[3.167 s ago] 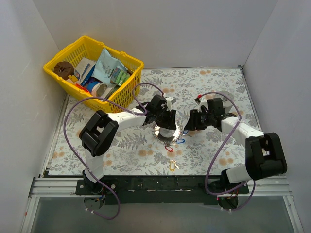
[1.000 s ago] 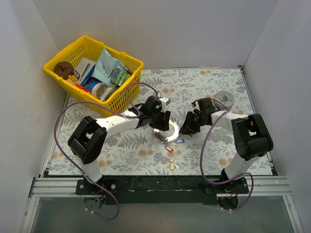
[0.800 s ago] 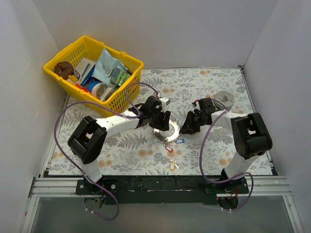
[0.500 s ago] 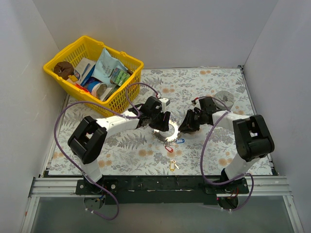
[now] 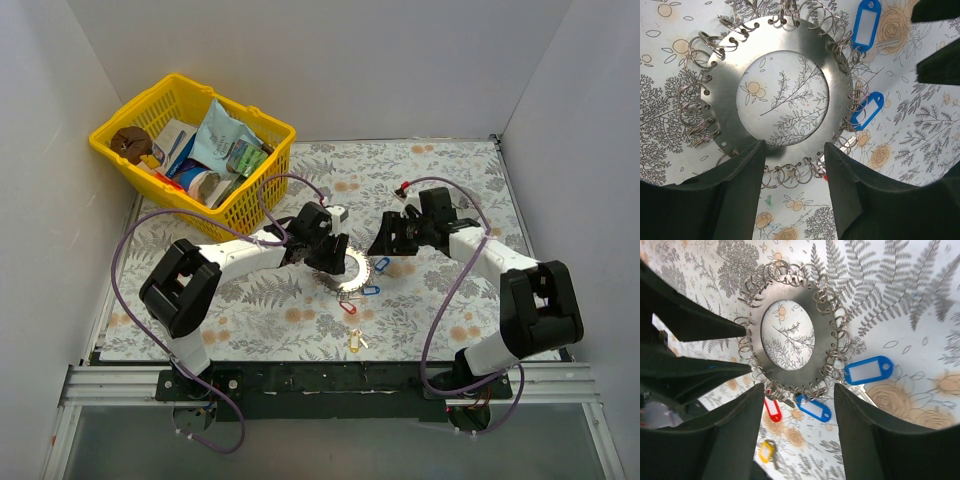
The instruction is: Put the keys on the keyring
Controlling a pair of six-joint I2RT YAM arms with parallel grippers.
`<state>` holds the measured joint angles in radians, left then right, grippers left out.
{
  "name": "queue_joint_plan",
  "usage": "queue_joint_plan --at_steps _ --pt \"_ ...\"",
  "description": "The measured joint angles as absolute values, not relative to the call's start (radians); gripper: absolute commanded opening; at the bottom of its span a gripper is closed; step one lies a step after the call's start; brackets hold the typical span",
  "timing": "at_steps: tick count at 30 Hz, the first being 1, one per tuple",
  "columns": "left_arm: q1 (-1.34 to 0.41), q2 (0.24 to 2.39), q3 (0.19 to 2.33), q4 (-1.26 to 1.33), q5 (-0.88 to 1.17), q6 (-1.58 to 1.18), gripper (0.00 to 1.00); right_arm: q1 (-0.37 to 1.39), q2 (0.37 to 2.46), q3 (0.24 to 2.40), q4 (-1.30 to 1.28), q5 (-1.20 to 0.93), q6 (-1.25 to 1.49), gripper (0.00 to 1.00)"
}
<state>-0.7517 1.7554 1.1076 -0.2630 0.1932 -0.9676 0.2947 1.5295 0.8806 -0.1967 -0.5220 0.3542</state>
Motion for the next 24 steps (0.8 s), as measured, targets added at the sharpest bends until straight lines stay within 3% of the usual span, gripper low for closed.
queue_joint_plan --at_steps 10,24 --pt "-0.752 1.745 1.107 -0.199 0.309 -1.050 0.47 0.281 1.402 0.878 -0.154 -0.553 0.105 0.64" --pt "-0.752 1.969 1.213 0.004 0.469 -1.195 0.48 0.203 1.363 0.770 -0.102 -0.617 0.142 0.58"
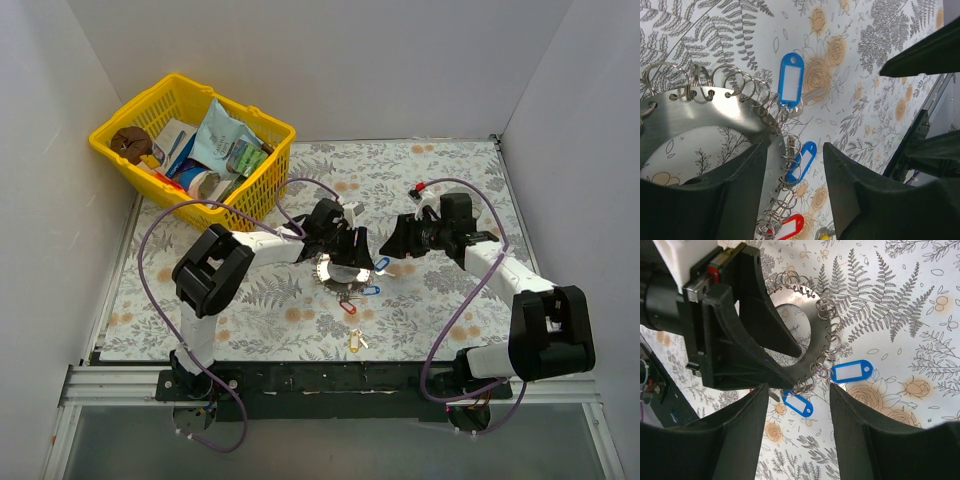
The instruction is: Put the keys on the keyring
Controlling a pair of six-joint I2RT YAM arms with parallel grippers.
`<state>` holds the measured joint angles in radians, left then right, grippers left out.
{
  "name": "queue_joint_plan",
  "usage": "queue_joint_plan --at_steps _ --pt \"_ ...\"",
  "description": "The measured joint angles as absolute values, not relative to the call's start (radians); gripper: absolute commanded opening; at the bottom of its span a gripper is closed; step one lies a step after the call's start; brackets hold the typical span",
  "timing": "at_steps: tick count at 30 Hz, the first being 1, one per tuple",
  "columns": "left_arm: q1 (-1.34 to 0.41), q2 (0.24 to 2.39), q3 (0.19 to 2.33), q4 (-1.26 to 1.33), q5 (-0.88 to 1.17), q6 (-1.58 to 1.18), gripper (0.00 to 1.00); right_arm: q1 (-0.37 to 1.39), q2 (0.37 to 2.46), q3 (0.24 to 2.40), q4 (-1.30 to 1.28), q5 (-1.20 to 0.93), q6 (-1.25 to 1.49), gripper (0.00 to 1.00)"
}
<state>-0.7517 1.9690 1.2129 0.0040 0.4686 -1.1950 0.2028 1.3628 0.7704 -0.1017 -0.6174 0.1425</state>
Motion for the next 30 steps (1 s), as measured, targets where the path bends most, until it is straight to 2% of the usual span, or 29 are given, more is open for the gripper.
queue_joint_plan --at_steps 9,16,19,27,30 --pt "-0.752 2.000 1.214 0.027 0.487 -1.208 0.43 0.178 1.361 0.722 -0.094 -0.633 0.184 0.49" --pt "-0.752 2.027 1.214 0.046 0.499 -1.216 0.41 0.178 1.361 0.721 -0.093 -0.634 0.189 0.48" --pt "-0.752 2.037 1.214 0.062 0.509 -1.220 0.36 0.178 1.361 0.721 -0.094 -0.634 0.188 0.47" --pt "-0.753 2.043 1.214 0.069 0.514 -1.224 0.34 0.177 1.361 0.721 -0.094 -0.633 0.188 0.47" --pt "-0.756 2.050 1.216 0.082 0.514 -1.224 0.30 0.177 1.361 0.721 -0.094 -0.634 0.188 0.47"
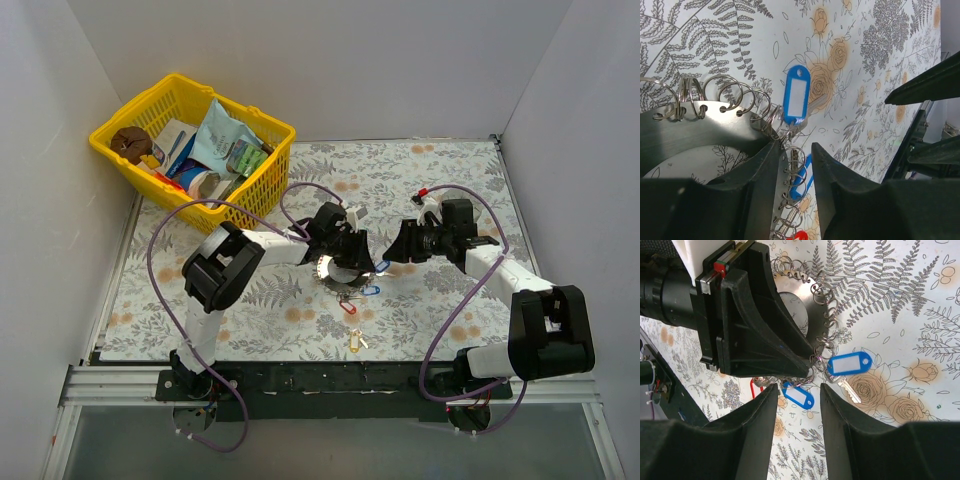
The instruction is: Put the keys on the keyring
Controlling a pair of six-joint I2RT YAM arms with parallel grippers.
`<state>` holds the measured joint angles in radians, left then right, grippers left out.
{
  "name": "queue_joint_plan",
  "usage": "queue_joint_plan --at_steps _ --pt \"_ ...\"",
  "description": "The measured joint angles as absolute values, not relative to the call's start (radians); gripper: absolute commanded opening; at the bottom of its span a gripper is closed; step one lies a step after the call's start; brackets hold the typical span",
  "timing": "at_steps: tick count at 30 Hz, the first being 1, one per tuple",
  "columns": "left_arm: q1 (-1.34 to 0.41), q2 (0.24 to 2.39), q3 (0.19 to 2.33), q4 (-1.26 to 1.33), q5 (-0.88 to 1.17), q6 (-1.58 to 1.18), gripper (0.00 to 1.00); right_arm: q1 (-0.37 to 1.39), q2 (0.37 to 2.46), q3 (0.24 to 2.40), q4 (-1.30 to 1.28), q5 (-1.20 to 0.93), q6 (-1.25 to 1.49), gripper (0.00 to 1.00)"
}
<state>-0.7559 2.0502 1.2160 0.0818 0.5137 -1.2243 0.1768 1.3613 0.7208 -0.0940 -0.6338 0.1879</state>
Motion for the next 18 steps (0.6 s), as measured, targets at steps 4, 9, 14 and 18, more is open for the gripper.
queue_joint_plan --at_steps 4,9,14,18 --pt "-0.761 2.065 1.227 0.084 0.505 -1.222 0.24 0.176 1.362 0.721 -0.094 -0.634 0.187 0.47" --pt "-0.762 2.088 1.251 0.091 0.506 -1.218 0.19 0.175 1.364 0.721 -0.095 -0.636 0.186 0.47" --pt "-0.763 2.090 1.253 0.088 0.504 -1.205 0.04 0.170 1.364 0.721 -0.096 -0.640 0.184 0.47" --pt "-0.763 2.091 1.253 0.081 0.503 -1.193 0.00 0.170 1.366 0.721 -0.096 -0.644 0.183 0.45"
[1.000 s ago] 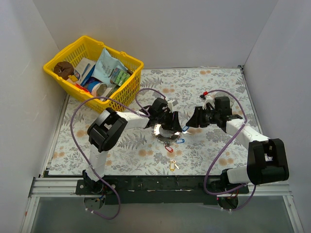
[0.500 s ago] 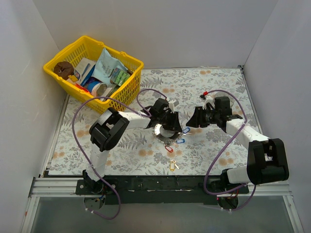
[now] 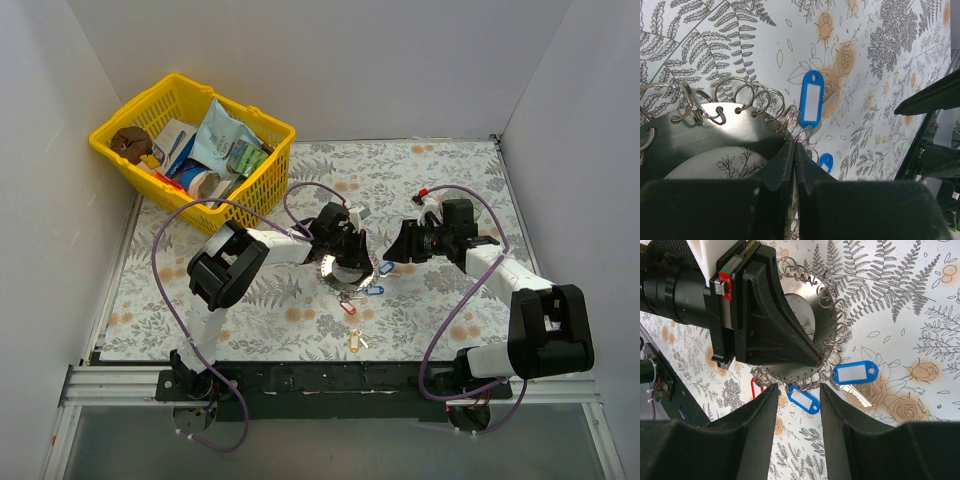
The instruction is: Put the keys on the keyring
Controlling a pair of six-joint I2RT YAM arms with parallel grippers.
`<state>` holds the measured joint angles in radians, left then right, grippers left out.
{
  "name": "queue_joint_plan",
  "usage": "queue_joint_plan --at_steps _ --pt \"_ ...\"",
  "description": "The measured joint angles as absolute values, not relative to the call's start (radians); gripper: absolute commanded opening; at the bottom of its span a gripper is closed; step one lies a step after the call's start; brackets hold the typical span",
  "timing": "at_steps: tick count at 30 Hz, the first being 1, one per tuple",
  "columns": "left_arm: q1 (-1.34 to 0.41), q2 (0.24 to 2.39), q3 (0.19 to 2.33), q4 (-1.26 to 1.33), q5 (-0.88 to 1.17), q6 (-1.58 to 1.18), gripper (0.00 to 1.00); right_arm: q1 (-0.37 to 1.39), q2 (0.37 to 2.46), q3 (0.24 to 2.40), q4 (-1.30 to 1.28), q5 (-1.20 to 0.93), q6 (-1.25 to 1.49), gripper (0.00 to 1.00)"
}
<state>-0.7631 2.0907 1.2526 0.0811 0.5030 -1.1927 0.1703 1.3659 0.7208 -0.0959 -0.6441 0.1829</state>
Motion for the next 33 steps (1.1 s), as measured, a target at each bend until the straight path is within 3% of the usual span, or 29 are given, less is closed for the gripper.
queue_joint_plan --at_steps 8,23,24,27,28,32,33 --pt "-0.763 2.088 1.250 0.082 0.506 -1.179 0.00 0.170 1.389 0.715 -0.093 -0.685 0.177 0.44" --pt "-0.763 1.989 1.170 0.067 0.523 -1.127 0.00 0.181 1.404 0.665 0.018 -0.844 0.151 0.52" --pt "-0.763 1.985 1.169 0.067 0.524 -1.125 0.02 0.181 1.407 0.665 0.022 -0.847 0.148 0.51" --pt "-0.763 1.982 1.169 0.068 0.524 -1.121 0.29 0.181 1.419 0.665 0.025 -0.848 0.135 0.50" --pt "-0.763 1.982 1.169 0.067 0.524 -1.121 0.34 0.181 1.423 0.665 0.025 -0.848 0.132 0.49" --pt "-0.763 1.985 1.177 0.056 0.527 -1.134 0.40 0.181 1.435 0.665 0.021 -0.827 0.128 0.40" --pt "-0.763 1.989 1.182 0.057 0.529 -1.138 0.40 0.181 1.436 0.665 0.017 -0.810 0.131 0.32"
